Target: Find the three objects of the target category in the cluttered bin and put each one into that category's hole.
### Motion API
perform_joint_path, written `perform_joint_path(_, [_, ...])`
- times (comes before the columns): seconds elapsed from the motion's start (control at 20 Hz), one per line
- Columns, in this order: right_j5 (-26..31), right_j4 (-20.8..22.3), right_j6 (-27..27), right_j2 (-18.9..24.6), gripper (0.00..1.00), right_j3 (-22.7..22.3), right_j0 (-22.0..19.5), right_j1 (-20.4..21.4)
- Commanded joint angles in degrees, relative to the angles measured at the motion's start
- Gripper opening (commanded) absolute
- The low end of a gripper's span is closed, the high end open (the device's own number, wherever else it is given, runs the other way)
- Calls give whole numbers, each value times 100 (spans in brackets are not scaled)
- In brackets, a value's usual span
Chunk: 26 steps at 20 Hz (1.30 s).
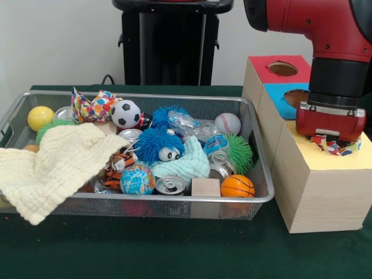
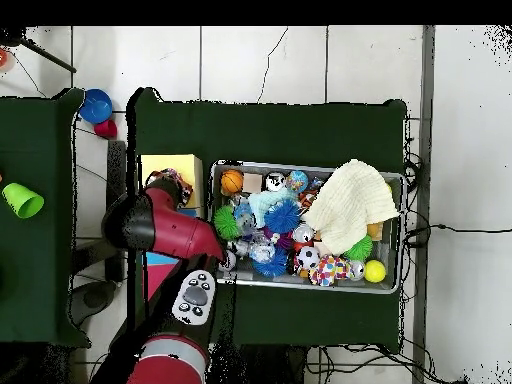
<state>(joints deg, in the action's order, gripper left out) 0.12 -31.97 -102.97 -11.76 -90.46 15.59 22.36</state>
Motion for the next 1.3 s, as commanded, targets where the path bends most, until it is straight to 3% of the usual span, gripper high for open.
perform_joint_path(0.05, [802, 239, -890, 235, 0, -751, -58, -348])
perform_joint_path(0.55, [1569, 189, -949, -267, 0, -566, 253, -152])
perform_joint_path(1.1, [2194, 299, -961, -690, 0, -388, 506, 398])
perform_joint_path(1.3, [2108, 316, -897, -620, 0, -382, 459, 368])
